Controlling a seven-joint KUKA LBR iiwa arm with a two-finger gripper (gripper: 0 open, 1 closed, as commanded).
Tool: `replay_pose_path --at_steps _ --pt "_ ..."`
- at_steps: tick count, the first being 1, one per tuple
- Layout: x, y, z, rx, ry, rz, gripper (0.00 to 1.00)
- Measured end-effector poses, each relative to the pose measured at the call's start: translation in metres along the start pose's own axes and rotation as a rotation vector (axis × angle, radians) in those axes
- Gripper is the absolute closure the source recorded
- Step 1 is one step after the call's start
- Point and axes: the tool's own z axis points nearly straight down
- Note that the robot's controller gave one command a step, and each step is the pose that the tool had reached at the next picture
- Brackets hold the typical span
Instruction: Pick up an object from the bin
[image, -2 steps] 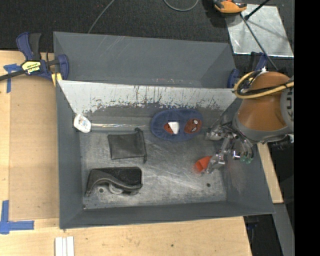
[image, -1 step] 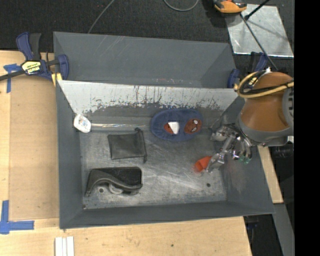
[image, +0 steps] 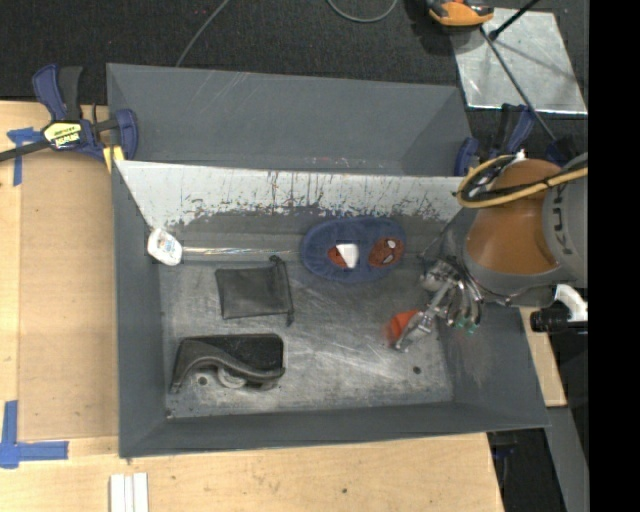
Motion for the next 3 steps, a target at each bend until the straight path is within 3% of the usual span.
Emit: replay_pose_path --at_steps 1,2,3 --pt "-0.001 0.000 -0.002 0.001 -0.003 -0.003 0.00" --pt "-0.004 0.000 -0.004 0.000 -0.009 -0.002 1.00" --pt "-0.006 0.000 -0.032 0.000 -0.005 -0.004 1.00"
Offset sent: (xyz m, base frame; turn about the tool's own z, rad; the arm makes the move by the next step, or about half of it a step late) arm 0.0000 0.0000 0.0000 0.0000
